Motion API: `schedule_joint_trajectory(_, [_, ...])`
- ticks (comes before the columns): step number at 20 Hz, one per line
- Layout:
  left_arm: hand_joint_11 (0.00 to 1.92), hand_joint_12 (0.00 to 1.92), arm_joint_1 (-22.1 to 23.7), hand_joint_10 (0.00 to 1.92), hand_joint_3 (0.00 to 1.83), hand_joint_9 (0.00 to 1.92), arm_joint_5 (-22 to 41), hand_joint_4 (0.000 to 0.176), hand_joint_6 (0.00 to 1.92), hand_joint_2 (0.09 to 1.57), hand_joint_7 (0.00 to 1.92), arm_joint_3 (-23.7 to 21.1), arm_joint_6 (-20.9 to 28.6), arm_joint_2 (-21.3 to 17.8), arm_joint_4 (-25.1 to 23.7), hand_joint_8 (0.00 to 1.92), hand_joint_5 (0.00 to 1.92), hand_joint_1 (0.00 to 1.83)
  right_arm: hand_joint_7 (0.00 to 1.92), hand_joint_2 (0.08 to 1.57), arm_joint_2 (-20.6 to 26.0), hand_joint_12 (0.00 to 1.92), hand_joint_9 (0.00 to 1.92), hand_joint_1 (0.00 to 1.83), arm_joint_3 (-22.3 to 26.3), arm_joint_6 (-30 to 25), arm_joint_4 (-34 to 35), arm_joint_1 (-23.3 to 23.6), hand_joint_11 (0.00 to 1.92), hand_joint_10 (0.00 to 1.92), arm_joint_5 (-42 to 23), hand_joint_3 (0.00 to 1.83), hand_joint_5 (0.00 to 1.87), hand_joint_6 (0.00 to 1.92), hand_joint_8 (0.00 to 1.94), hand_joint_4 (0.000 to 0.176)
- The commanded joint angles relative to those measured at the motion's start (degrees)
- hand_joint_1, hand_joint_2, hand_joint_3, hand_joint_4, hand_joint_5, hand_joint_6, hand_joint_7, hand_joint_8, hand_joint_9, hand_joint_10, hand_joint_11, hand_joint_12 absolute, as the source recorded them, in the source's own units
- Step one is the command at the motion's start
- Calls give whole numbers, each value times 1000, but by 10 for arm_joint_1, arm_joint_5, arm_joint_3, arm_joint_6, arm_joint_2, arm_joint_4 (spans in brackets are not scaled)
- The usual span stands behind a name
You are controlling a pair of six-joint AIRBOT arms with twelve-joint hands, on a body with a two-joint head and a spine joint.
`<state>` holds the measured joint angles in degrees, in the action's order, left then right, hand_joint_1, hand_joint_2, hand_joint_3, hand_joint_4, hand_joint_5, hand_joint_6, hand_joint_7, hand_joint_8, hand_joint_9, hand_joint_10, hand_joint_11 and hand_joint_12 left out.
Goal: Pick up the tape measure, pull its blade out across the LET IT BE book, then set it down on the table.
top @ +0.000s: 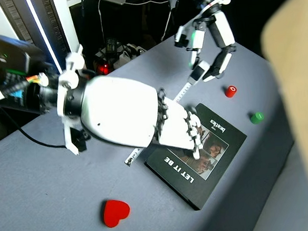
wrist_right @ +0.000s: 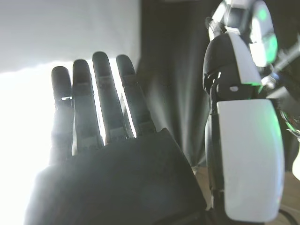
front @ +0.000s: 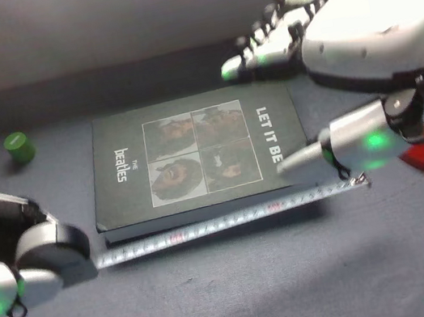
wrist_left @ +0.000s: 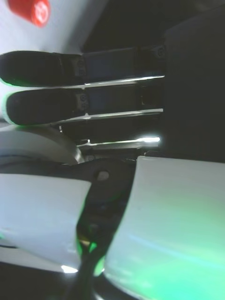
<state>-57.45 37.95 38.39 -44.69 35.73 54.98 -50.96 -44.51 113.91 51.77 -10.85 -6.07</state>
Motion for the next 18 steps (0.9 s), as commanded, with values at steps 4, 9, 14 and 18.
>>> schedule_joint_trajectory(4, [880, 1092, -25, 1162, 0, 1007, 98, 0, 794, 1078, 1080, 12, 27, 30, -21, 747, 1001, 1385, 324, 1067, 7, 761, 267, 339, 1, -6, 0, 16, 0, 2, 38, 3, 257, 1, 1, 0])
schedule_joint_trajectory(9, [880, 1093, -46, 1161, 0, 1009, 113, 0, 800, 1078, 1085, 42, 40, 79, -39, 742, 991, 1386, 329, 1068, 7, 767, 272, 338, 1, -5, 3, 11, 0, 2, 16, 1, 272, 3, 1, 0])
schedule_joint_trajectory(14, [887, 1098, -67, 1186, 1, 995, 147, 0, 790, 1080, 1087, 74, 43, 117, -22, 742, 990, 1385, 331, 1069, 8, 788, 275, 338, 3, -5, 30, 8, 0, 2, 20, 1, 273, 3, 1, 0])
schedule_joint_trajectory(18, [830, 1058, -69, 1173, 1, 968, 150, 0, 905, 1089, 1100, 90, 44, 132, -27, 751, 926, 1382, 348, 1059, 8, 793, 282, 361, 8, 74, 105, 5, 0, 3, -28, 0, 281, 4, 5, 0])
